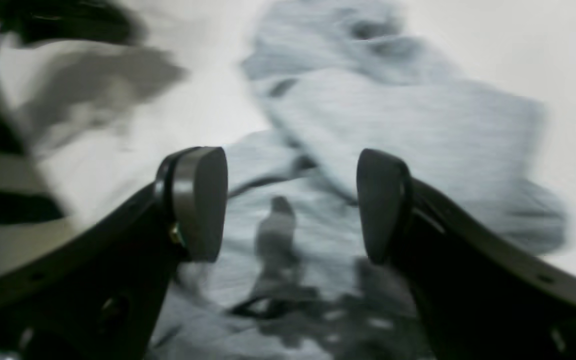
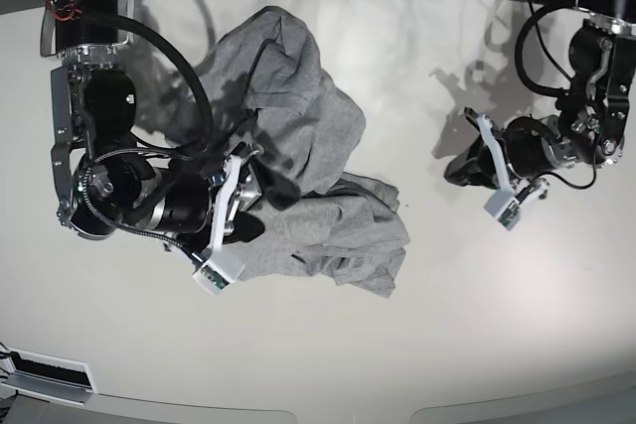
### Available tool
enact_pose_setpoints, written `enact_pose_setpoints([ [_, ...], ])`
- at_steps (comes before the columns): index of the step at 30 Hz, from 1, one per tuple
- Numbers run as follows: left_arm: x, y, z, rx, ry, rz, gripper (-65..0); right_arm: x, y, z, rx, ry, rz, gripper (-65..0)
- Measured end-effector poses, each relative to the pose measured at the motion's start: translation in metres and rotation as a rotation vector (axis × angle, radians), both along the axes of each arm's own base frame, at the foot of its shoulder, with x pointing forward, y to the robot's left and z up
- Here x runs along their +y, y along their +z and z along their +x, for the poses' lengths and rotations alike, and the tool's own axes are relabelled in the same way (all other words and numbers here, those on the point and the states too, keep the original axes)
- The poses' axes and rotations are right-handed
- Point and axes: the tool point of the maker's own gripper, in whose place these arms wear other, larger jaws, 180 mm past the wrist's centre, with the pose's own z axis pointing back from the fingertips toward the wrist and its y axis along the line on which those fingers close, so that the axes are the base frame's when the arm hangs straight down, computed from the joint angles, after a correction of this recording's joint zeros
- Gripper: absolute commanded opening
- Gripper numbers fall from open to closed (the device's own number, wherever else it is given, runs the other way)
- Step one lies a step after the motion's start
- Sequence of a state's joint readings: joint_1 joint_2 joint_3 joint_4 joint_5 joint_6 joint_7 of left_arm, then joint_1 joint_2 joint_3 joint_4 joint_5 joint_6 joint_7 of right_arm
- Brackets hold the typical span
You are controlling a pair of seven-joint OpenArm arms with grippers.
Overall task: Layout the t-shirt on the table in an organized manner, then fold the t-shirt properly
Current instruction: 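Grasp the shirt hem with the left gripper and pull it away from the right gripper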
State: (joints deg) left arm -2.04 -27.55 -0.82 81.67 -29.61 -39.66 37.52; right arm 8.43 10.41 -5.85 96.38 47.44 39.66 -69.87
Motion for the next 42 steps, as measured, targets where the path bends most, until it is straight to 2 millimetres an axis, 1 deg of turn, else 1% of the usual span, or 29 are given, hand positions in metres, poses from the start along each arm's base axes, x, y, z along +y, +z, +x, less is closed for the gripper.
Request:
enact_pose_setpoints([
  [3, -0.014, 0.008, 0.012, -0.028, -0.030, -0.013, -65.0, -0.003, -0.008, -0.009, 0.042, 0.019, -0.035, -22.8],
  [5, -0.025, 0.014, 0.019, -0.053, -0.066, -0.013, -65.0, -0.002, -0.013, -0.016, 0.059, 0.017, -0.020, -22.8],
  [9, -0.053, 0.012, 0.023, -0.118, -0.203, 0.052, -65.0, -0.002, -0.032, -0.039, 0.126, 0.017, -0.020, -22.8],
  [10, -0.062, 0.012, 0.023, -0.133, -0.242, 0.068, -63.5, -0.001, -0.036, -0.045, 0.142, 0.018, -0.019, -22.8],
  [12, -0.081, 0.012, 0.026, -0.162, -0.313, 0.098, -54.2, -0.001, -0.042, -0.053, 0.164, 0.018, -0.017, -22.8],
  [15, -0.107, 0.015, 0.039, -0.209, -0.344, 0.129, -39.7, -0.001, -0.048, -0.063, 0.189, 0.017, -0.014, -22.8],
  [16, -0.112, 0.014, 0.045, -0.229, -0.344, 0.141, -36.5, -0.001, -0.050, -0.066, 0.198, 0.017, -0.014, -22.8],
  [17, -0.118, 0.011, 0.049, -0.243, -0.353, 0.147, -34.7, -0.001, -0.053, -0.070, 0.207, 0.017, -0.014, -22.8],
  [19, -0.125, 0.004, 0.058, -0.256, -0.374, 0.157, -34.2, -0.001, -0.056, -0.075, 0.222, 0.018, -0.015, -22.8],
  [24, -0.131, -0.020, 0.086, -0.226, -0.363, 0.175, -34.2, 0.000, -0.060, -0.083, 0.242, 0.017, -0.009, -22.8],
  [27, -0.136, -0.033, 0.097, -0.215, -0.348, 0.151, -34.4, 0.000, -0.063, -0.088, 0.255, 0.017, -0.011, -22.8],
  [28, -0.137, -0.038, 0.098, -0.208, -0.338, 0.136, -36.9, 0.000, -0.063, -0.088, 0.255, 0.017, -0.009, -22.8],
  [29, -0.136, -0.042, 0.099, -0.197, -0.327, 0.126, -43.3, 0.000, -0.063, -0.088, 0.256, 0.017, -0.009, -22.8],
  [31, -0.131, -0.056, 0.100, -0.154, -0.295, 0.143, -63.4, 0.000, -0.064, -0.089, 0.257, 0.017, -0.009, -22.8],
  [32, -0.128, -0.060, 0.100, -0.143, -0.279, 0.155, -65.0, 0.000, -0.064, -0.089, 0.257, 0.017, -0.009, -22.8],
  [35, -0.125, -0.061, 0.101, -0.126, -0.286, 0.188, -65.0, 0.000, -0.063, -0.088, 0.256, 0.017, -0.009, -23.1],
  [38, -0.124, -0.052, 0.103, -0.129, -0.306, 0.242, -65.0, 0.000, -0.063, -0.088, 0.254, 0.017, -0.009, -23.1],
  [40, -0.121, -0.039, 0.105, -0.122, -0.306, 0.273, -65.0, 0.001, -0.062, -0.086, 0.246, 0.012, -0.004, -23.1],
  [42, -0.121, -0.019, 0.108, -0.135, -0.319, 0.301, -65.0, 0.001, -0.061, -0.084, 0.239, 0.008, 0.000, -23.1],
])
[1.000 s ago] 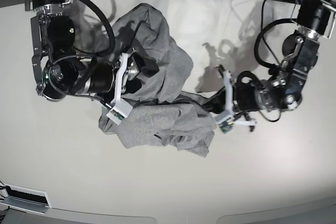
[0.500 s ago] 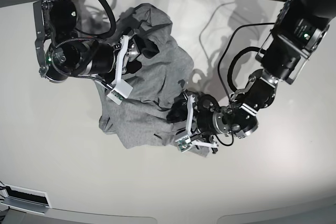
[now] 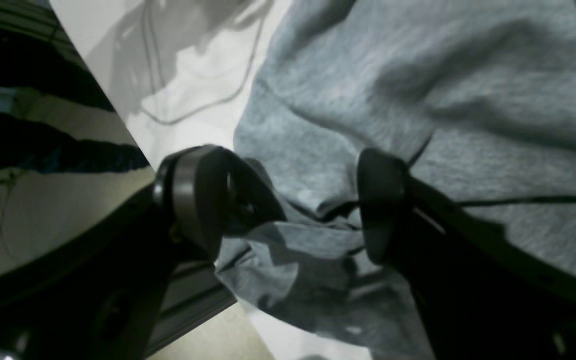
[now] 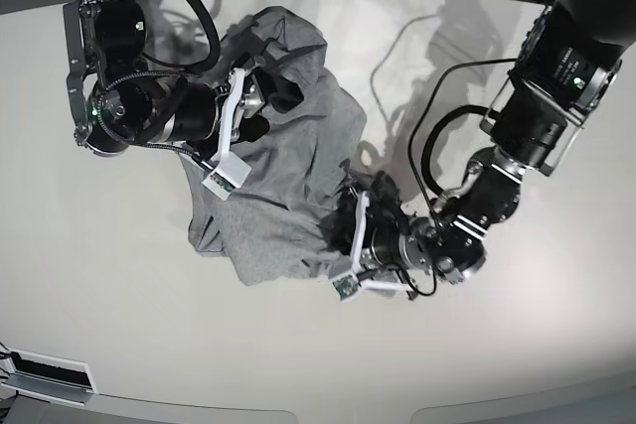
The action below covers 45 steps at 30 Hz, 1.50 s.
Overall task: Layout the t-shirt on the table in an organized manner, then fold the t-shirt properly
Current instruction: 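Grasp the shirt hem with the left gripper and pull it away from the right gripper, then release the right gripper and smooth the shirt flat while the left holds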
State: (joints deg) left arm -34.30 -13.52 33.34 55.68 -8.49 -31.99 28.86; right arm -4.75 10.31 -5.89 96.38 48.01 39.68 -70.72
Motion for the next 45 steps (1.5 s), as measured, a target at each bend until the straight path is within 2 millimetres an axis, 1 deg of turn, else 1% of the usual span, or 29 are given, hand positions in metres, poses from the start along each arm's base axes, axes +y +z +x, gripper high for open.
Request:
enact_pose_setpoints([
  [3, -0.004, 0.037, 0.005, -0.075, -0.037, 0.054, -65.0, 0.000, 0.000, -0.001, 0.002, 0.000, -0.001, -23.0],
  [6, -0.002, 0.068, 0.009, -0.148, -0.025, 0.108, -65.0, 0.000, 0.000, 0.000, 0.000, 0.000, -0.001, -23.0],
  [8, 0.010, 0.081, 0.015, -0.184, 0.010, 0.147, -65.0, -0.004, -0.004, 0.002, -0.008, -0.002, -0.035, -23.0],
  [10, 0.036, 0.089, 0.024, -0.206, 0.064, 0.209, -65.0, -0.015, -0.011, 0.006, -0.028, -0.006, -0.113, -23.0],
  [12, 0.063, 0.092, 0.031, -0.219, 0.120, 0.262, -65.0, -0.024, -0.016, 0.016, -0.070, -0.024, -0.175, -23.0],
  [14, 0.088, 0.091, 0.033, -0.219, 0.172, 0.312, -65.0, -0.028, -0.016, 0.024, -0.113, -0.044, -0.201, -23.1],
  [16, 0.111, 0.088, 0.031, -0.199, 0.212, 0.363, -65.0, -0.029, -0.015, 0.029, -0.140, -0.057, -0.203, -23.0],
  [19, 0.141, 0.086, 0.026, -0.158, 0.281, 0.418, -65.0, -0.021, -0.005, 0.039, -0.192, -0.085, -0.138, -23.0],
  [21, 0.159, 0.083, 0.018, -0.108, 0.307, 0.447, -65.0, -0.017, 0.001, 0.044, -0.221, -0.102, -0.100, -23.0],
  [23, 0.174, 0.079, 0.010, -0.063, 0.330, 0.479, -65.0, -0.017, 0.003, 0.047, -0.226, -0.122, -0.091, -23.1],
  [26, 0.200, 0.074, -0.003, -0.007, 0.364, 0.549, -65.0, -0.026, 0.000, 0.055, -0.208, -0.208, -0.122, -23.1],
  [29, 0.222, 0.077, -0.009, 0.017, 0.392, 0.584, -65.0, -0.038, -0.004, 0.061, -0.211, -0.248, -0.180, -23.1],
  [31, 0.238, 0.080, -0.014, 0.034, 0.414, 0.610, -65.0, -0.036, -0.001, 0.064, -0.221, -0.249, -0.171, -23.2],
  [32, 0.244, 0.080, -0.017, 0.048, 0.424, 0.617, -65.0, -0.032, 0.001, 0.063, -0.239, -0.225, -0.154, -24.1],
  [33, 0.248, 0.080, -0.021, 0.066, 0.432, 0.618, -65.0, -0.027, 0.003, 0.062, -0.253, -0.199, -0.138, -26.3],
  [34, 0.251, 0.079, -0.024, 0.080, 0.435, 0.616, -65.0, -0.023, 0.004, 0.061, -0.259, -0.181, -0.129, -30.1],
  [35, 0.255, 0.079, -0.026, 0.086, 0.439, 0.618, -65.0, -0.020, 0.005, 0.060, -0.259, -0.177, -0.121, -35.5],
  [36, 0.259, 0.077, -0.029, 0.092, 0.441, 0.626, -65.0, -0.016, 0.005, 0.060, -0.257, -0.178, -0.111, -42.1],
  [39, 0.272, 0.065, -0.046, 0.132, 0.443, 0.655, -65.0, -0.010, 0.007, 0.061, -0.261, -0.182, -0.095, -65.0],
  [43, 0.295, 0.039, -0.077, 0.231, 0.464, 0.711, -65.0, -0.009, 0.008, 0.062, -0.311, -0.144, -0.115, -65.0],
  [45, 0.301, 0.025, -0.092, 0.278, 0.471, 0.723, -65.0, -0.002, 0.008, 0.060, -0.316, -0.125, -0.106, -65.0],
])
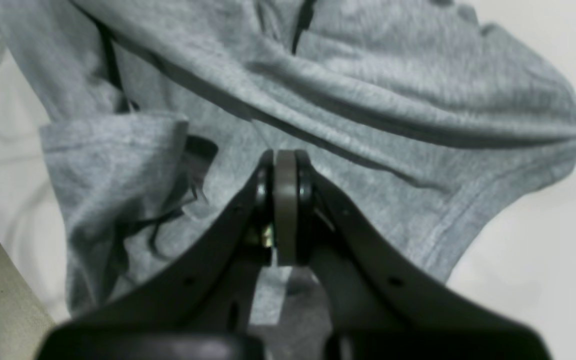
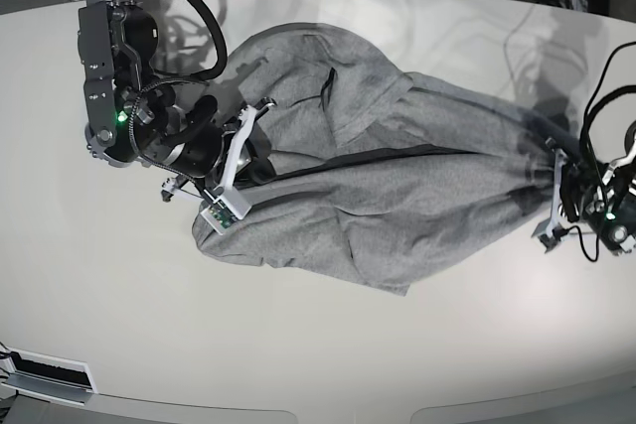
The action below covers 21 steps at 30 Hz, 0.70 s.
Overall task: Layout the t-shirt on the table in an organized manner, then fold the t-shirt properly
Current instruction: 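Release the right gripper and smooth the shirt flat while the left holds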
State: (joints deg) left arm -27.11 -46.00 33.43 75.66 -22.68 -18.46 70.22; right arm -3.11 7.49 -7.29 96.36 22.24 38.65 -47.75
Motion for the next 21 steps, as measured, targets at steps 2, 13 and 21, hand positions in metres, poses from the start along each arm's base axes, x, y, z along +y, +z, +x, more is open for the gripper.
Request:
enact_pose_setpoints([
  [2, 0.007, -0.013, -0.015, 0.044, 0.025, 0.007, -65.0, 0.008, -0.009, -0.005, 0.009, 0.038, -0.029, -65.0],
  [13, 0.046, -0.042, -0.055, 0.125, 0.200, 0.068, -65.0, 0.001, -0.076, -0.020, 0.061, 0.024, -0.274, -65.0],
  [21, 0.035, -0.045, -0.037, 0.039, 0.158, -0.002, -65.0, 0.008, -0.087, -0.026, 0.075, 0.066, -0.228, -65.0],
])
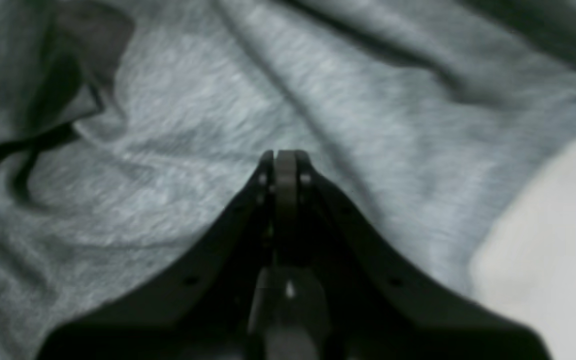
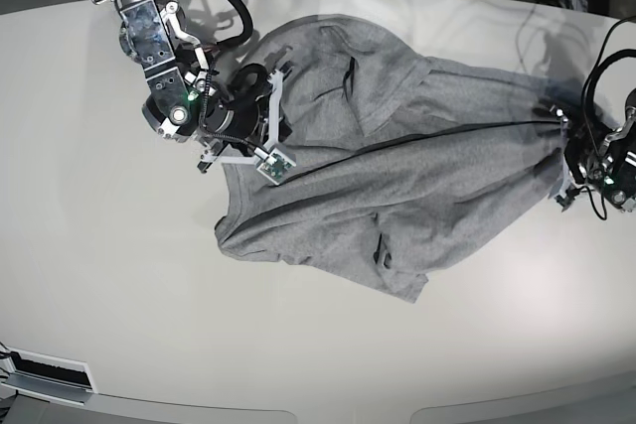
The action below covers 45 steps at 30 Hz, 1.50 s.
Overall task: Layout the t-shirt on the table in an organized manner, then fold the t-shirt properly
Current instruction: 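Release the right gripper and smooth the shirt flat while the left holds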
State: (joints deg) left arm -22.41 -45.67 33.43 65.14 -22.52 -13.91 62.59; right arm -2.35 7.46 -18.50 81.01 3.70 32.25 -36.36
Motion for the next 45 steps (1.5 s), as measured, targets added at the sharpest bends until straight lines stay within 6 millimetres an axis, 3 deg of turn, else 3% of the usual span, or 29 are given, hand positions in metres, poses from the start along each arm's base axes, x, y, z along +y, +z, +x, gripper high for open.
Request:
enact_pose_setpoints([
  [5, -0.011, 0.001, 0.018, -0.070, -0.030, -0.051, -65.0, -0.001, -0.017, 0.003, 0.051, -0.027, 0.030, -65.0],
  [10, -0.011, 0.006, 0.023, -0.077, -0.019, -0.041, -32.1, -0.006, -0.021, 0.007, 0.072, -0.061, -0.002, -65.0],
  [12, -0.008, 0.008, 0.022, -0.067, -0.014, -0.024, -24.6, -0.015, -0.023, 0.011, 0.073, -0.091, -0.064, -65.0],
  [16, -0.004, 0.009, 0.021, -0.056, -0.010, -0.007, -24.2, -0.053, -0.025, 0.025, 0.066, -0.204, -0.203, -65.0],
  [21, -0.004, 0.011, 0.023, -0.067, -0.010, -0.015, -24.2, -0.106, -0.029, 0.026, 0.105, -0.391, -0.358, -65.0],
  [25, -0.006, 0.011, 0.023, -0.067, -0.005, -0.030, -24.3, -0.136, -0.030, 0.014, 0.183, -0.477, -0.486, -65.0],
  [30, 0.000, 0.013, 0.023, -0.064, -0.008, 0.000, -24.3, -0.172, -0.028, -0.014, 0.315, -0.458, -0.687, -65.0],
  [34, -0.002, 0.016, 0.028, -0.075, -0.006, -0.008, -24.3, -0.171, -0.026, -0.016, 0.311, -0.394, -0.706, -65.0],
  [39, -0.011, 0.040, 0.058, -0.149, 0.011, -0.058, -24.3, -0.149, -0.011, -0.012, 0.244, -0.328, -0.608, -65.0],
  [41, -0.023, 0.047, 0.067, -0.163, 0.007, -0.122, -24.3, -0.132, 0.005, -0.003, 0.181, -0.288, -0.546, -65.0],
  [45, -0.067, 0.054, 0.072, -0.126, -0.077, -0.319, -24.3, -0.096, 0.057, 0.041, -0.055, -0.251, -0.384, -65.0],
])
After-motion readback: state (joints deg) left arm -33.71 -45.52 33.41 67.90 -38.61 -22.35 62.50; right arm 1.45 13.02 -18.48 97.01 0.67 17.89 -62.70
